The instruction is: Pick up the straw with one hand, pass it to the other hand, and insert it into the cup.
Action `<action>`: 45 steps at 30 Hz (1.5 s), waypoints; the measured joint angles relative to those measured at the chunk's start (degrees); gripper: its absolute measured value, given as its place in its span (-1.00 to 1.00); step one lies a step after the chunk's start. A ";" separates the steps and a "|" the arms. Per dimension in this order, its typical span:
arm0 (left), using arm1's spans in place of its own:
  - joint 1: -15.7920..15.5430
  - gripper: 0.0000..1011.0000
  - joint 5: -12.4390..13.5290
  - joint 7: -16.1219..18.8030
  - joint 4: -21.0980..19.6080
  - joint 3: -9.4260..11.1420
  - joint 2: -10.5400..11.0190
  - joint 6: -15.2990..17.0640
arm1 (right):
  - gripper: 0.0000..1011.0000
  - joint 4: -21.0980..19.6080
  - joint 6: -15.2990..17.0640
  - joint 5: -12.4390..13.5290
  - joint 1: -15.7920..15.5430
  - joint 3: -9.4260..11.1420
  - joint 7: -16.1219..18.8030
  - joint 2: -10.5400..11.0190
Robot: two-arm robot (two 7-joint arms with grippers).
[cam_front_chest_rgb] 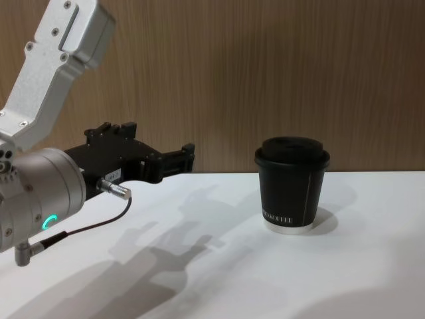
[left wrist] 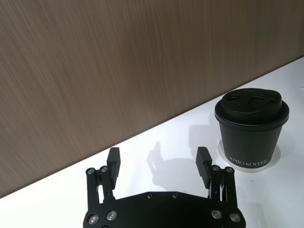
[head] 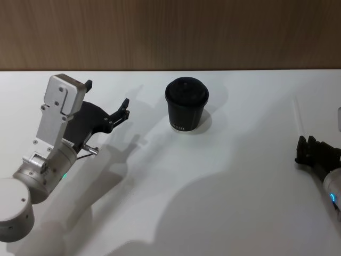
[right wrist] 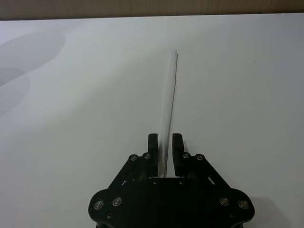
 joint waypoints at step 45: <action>0.00 0.98 0.00 0.00 0.00 0.00 0.00 0.00 | -1.00 0.18 -10.10 -3.69 -0.32 -0.34 2.50 1.59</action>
